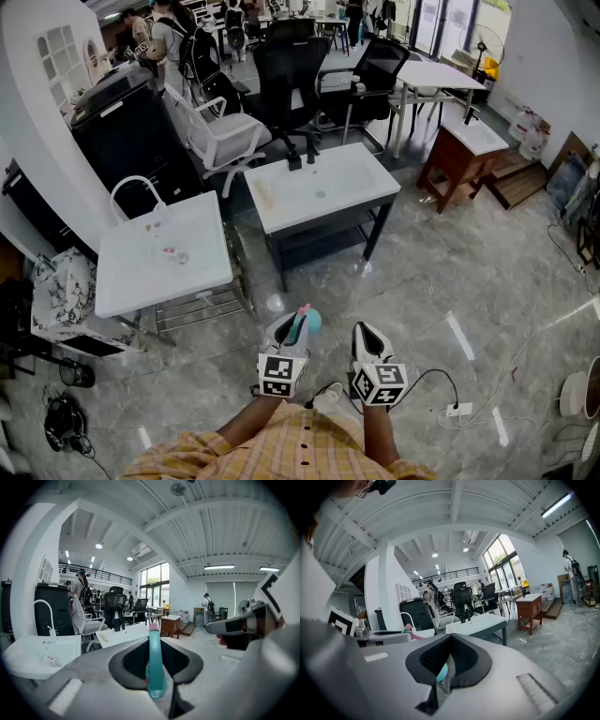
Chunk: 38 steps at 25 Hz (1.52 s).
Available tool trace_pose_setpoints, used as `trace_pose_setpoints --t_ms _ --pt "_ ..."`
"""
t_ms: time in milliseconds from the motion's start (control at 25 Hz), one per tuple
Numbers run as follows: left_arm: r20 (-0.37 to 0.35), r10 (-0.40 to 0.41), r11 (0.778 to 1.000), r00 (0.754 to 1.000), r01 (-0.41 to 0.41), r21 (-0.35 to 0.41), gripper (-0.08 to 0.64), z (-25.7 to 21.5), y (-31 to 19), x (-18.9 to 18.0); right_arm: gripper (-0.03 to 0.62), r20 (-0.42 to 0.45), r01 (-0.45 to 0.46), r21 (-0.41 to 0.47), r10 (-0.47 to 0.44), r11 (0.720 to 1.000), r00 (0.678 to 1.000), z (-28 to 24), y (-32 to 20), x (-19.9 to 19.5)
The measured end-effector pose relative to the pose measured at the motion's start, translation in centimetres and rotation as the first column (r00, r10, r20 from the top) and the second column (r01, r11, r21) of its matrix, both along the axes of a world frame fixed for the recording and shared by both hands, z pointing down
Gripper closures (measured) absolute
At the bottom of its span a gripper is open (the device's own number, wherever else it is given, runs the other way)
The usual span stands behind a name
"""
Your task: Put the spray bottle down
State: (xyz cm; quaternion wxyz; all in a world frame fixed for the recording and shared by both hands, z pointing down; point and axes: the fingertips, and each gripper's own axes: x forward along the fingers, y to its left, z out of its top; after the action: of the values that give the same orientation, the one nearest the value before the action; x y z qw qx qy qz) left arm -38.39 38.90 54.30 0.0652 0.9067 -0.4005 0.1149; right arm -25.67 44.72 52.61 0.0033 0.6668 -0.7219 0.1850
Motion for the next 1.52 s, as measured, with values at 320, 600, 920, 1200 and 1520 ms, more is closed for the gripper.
trace_pose_setpoints --t_ms 320,600,920,1200,1520 --pt "-0.006 -0.018 1.000 1.000 0.018 0.007 0.491 -0.2 -1.4 1.8 0.594 -0.007 0.020 0.006 -0.020 1.000 1.000 0.3 -1.5 1.9" --pt "-0.005 -0.027 0.999 1.000 0.027 0.035 0.491 -1.0 -3.6 4.9 0.594 0.041 0.019 0.040 -0.020 0.999 0.999 -0.2 -3.8 5.4" --pt "-0.006 -0.050 0.997 0.999 0.050 0.062 0.491 -0.8 -5.1 8.6 0.594 0.052 0.048 0.044 -0.050 0.998 0.997 0.4 -5.0 9.7" --pt "0.011 -0.045 0.998 0.999 0.044 0.048 0.491 0.0 -5.9 10.6 0.594 0.064 0.030 0.059 -0.033 0.998 0.997 0.5 -6.3 12.4" --pt "-0.022 -0.027 0.999 0.999 0.027 0.017 0.491 1.6 -10.1 14.5 0.594 0.028 0.024 0.034 -0.025 0.999 0.999 1.3 -10.0 15.6"
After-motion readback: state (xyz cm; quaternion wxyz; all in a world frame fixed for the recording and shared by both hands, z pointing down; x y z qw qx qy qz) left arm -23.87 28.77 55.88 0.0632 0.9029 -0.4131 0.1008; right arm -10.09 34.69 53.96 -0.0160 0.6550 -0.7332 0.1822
